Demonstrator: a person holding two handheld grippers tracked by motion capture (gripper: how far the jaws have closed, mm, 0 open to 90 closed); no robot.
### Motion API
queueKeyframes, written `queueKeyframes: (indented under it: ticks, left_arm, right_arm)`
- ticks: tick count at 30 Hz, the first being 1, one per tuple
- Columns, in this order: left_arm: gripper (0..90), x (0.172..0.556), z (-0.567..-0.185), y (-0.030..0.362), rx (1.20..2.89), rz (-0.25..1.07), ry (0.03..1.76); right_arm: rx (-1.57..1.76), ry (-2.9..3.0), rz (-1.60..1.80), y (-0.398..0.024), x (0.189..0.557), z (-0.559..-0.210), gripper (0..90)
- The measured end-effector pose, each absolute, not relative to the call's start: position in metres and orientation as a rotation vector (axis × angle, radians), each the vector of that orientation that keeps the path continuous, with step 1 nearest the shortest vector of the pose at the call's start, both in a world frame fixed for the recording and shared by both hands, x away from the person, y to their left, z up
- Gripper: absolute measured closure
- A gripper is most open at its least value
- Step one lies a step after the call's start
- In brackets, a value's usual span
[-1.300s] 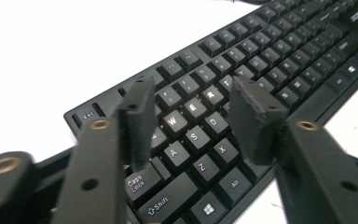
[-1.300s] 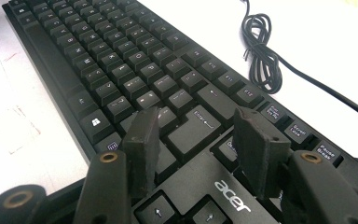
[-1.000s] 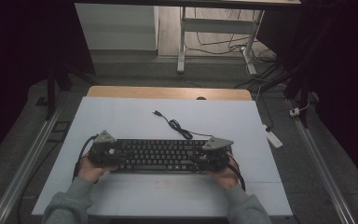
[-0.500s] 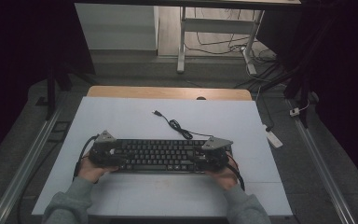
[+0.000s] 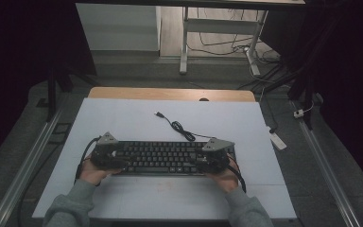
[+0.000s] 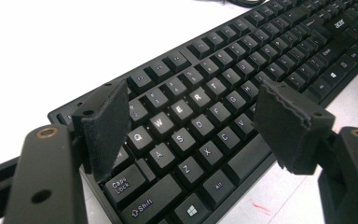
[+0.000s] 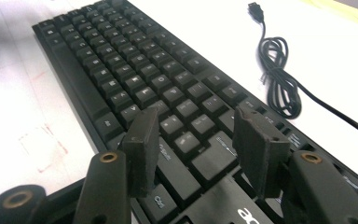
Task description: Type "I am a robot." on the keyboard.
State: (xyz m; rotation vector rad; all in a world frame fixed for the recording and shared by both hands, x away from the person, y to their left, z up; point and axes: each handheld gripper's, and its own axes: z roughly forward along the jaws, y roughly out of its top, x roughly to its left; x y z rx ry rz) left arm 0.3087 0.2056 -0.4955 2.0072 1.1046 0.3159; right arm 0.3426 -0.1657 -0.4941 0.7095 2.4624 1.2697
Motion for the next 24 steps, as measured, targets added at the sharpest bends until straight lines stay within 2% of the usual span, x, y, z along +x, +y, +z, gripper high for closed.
queueKeyframes:
  ticks: [8,15,18,24]
  left_arm:
    - [27.1,0.309,-0.497,0.204,2.018,0.315,1.105]
    - [27.1,0.309,-0.497,0.203,2.027,0.315,1.101]
    - [27.1,0.309,-0.497,0.203,2.028,0.315,1.1]
    - [27.0,0.309,-0.498,0.201,2.036,0.315,1.097]
  right_arm:
    - [0.689,2.476,1.287,-0.159,0.341,-0.492,51.9]
    - [0.663,2.496,1.296,-0.154,0.34,-0.492,57.5]
    - [0.648,2.508,1.307,-0.153,0.339,-0.492,64.9]
    - [0.597,2.546,1.309,-0.15,0.337,-0.49,85.3]
